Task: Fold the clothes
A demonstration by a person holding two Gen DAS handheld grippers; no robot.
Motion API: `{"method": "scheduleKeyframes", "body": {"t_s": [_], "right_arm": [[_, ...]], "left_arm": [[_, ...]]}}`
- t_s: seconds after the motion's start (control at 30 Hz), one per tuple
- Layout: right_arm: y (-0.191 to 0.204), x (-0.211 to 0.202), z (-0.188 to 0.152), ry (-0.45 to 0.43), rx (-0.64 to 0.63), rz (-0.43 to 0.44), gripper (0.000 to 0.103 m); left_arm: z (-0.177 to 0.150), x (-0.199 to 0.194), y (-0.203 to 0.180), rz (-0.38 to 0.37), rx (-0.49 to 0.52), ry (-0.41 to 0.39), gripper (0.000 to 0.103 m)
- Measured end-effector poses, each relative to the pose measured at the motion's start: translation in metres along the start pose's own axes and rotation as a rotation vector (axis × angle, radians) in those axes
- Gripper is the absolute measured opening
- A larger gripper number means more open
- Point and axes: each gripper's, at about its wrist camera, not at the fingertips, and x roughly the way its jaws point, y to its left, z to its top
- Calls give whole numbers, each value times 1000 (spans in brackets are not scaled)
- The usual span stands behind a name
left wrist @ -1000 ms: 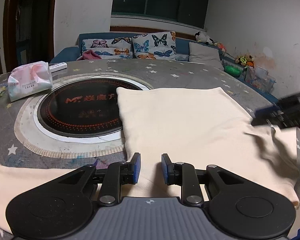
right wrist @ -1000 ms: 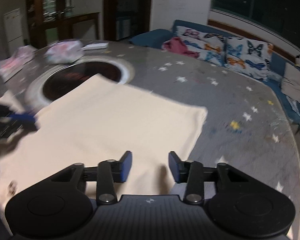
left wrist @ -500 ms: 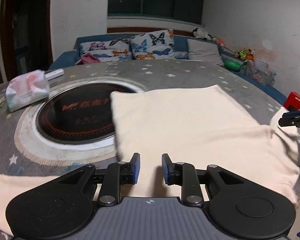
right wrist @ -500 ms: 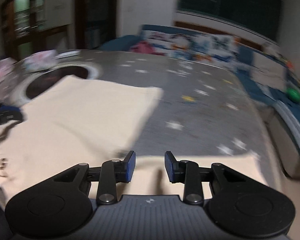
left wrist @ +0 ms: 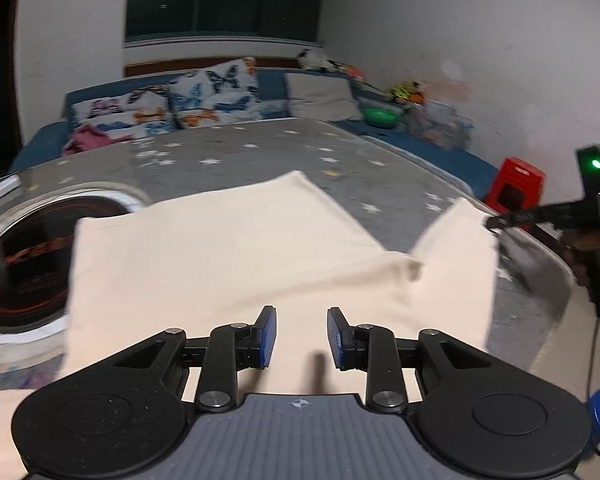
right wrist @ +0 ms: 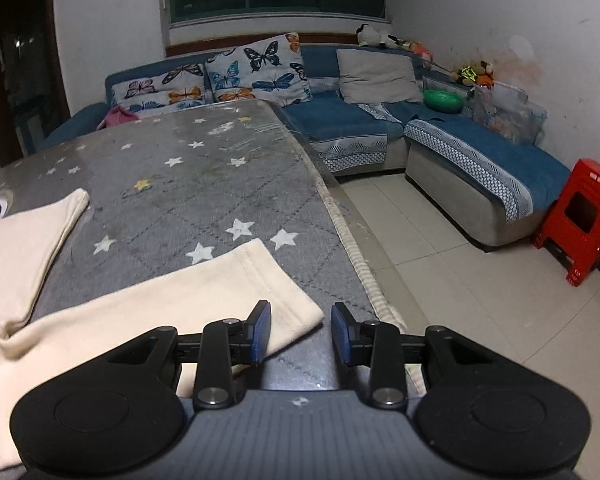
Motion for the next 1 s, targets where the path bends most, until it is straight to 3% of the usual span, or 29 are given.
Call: {"method": "scheduleKeyframes", "body": {"t_s": [0.1, 0.13, 0.17, 0.23, 0.43, 0.7, 1.0], "right_arm": [[1, 0, -1, -1, -3, 16, 26], [1, -1, -1, -1, -6, 23, 14], [2, -3, -1, -6, -6, 31, 10], [3, -10, 0, -22, -8, 38, 8], [-2, -40, 6, -107, -10, 17, 8], [-2, -36, -2, -88, -13, 6, 8], [20, -99, 27, -207, -84, 113, 8]], "left_arm": [[2, 6, -16, -34, 23, 7, 31], [2, 8, -20, -43, 28, 10, 31], [2, 10, -24, -51, 32, 12, 31], [3, 14, -30, -65, 42, 18, 31], [8, 30, -51, -104, 85, 22, 31], [9, 52, -65, -149, 81, 45, 31], [5, 33, -52, -145, 52, 7, 41]]}}
